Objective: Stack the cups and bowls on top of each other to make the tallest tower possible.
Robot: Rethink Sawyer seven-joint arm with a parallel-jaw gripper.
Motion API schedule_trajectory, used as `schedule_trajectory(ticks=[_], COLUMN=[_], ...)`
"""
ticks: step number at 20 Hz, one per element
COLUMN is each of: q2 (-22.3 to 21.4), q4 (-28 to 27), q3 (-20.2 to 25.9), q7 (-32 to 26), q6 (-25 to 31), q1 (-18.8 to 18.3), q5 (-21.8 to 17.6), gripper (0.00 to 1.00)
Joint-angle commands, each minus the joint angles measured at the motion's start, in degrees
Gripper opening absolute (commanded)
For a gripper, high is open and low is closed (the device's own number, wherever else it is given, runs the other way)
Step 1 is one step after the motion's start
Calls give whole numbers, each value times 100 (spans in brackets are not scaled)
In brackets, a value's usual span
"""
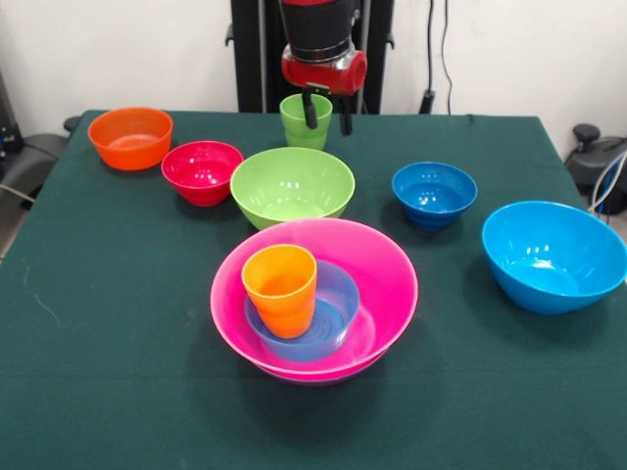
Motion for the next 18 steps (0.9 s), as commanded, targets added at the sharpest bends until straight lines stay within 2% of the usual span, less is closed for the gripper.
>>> schedule_trajectory(ticks=[1,18], q2=[18,-522], q4=[56,404], q3=[250,291], q7=[285,126], q6=[-6,374], q1=[-56,-321], q5=[-174,-190], gripper=[100,100])
